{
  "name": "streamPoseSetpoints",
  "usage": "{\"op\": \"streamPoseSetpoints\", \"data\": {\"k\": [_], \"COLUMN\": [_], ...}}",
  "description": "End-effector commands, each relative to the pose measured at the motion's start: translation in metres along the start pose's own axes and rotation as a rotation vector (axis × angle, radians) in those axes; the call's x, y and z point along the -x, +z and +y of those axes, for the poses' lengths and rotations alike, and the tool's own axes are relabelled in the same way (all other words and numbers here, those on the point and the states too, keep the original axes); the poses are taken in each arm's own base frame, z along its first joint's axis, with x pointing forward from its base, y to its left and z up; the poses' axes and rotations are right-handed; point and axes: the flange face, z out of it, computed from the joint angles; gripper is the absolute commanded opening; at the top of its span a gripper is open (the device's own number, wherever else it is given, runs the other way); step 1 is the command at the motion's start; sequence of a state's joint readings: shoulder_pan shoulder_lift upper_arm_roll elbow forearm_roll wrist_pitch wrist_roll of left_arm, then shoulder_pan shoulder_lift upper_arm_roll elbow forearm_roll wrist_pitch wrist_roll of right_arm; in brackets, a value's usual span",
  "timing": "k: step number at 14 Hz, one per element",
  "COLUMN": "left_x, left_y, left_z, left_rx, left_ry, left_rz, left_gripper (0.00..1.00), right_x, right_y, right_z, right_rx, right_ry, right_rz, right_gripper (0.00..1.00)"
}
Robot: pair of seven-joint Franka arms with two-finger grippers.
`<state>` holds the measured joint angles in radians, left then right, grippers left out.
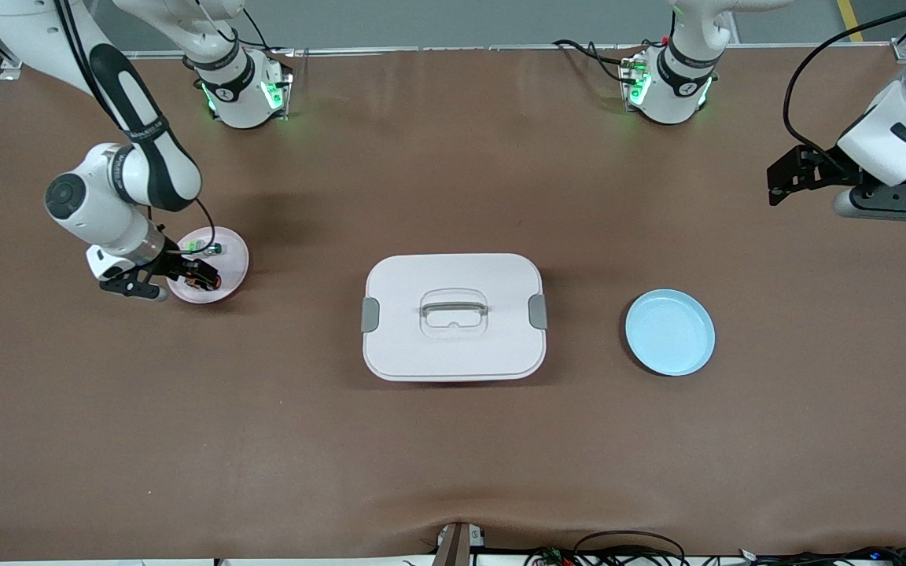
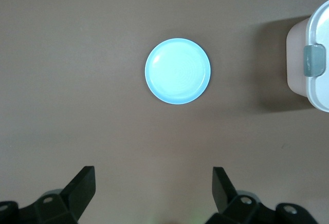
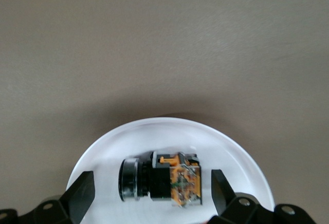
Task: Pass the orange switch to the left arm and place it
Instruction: 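Lower the right gripper onto the black-orange switch on the white plate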
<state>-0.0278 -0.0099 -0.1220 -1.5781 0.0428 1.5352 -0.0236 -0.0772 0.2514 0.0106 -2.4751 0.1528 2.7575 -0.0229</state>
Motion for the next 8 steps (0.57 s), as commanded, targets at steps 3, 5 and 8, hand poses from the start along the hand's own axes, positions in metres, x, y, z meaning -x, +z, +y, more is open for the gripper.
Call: {"op": "streamPoseSetpoints", "data": {"k": [3,5,8], "left_x": [-0.0026,-0.0036,-0.0032], "left_y": [-0.0003,0.0001,-0.0021], "left_z": [0.0022,0.0022,0.0003], "left_rx": [0.017,0.018,0.016], "left_ry": [-0.006,-0.006,-0.009], "left_rz": [0.016,0.019,0.023], "left_gripper": [1.0,1.0,1.0], "right_x": [0.0075,0.0082,0.0084], "right_y": [0.0149,0.0189,0.0196], "right_z": [-0.005,-0.0045,-0.0045], "right_rx": [0.004,0.005,0.006], "right_ry": [-0.003,-0.007,-0.013], "right_rz": [0.005,0.005,0.004], "right_gripper": [1.0,1.0,1.0]}}
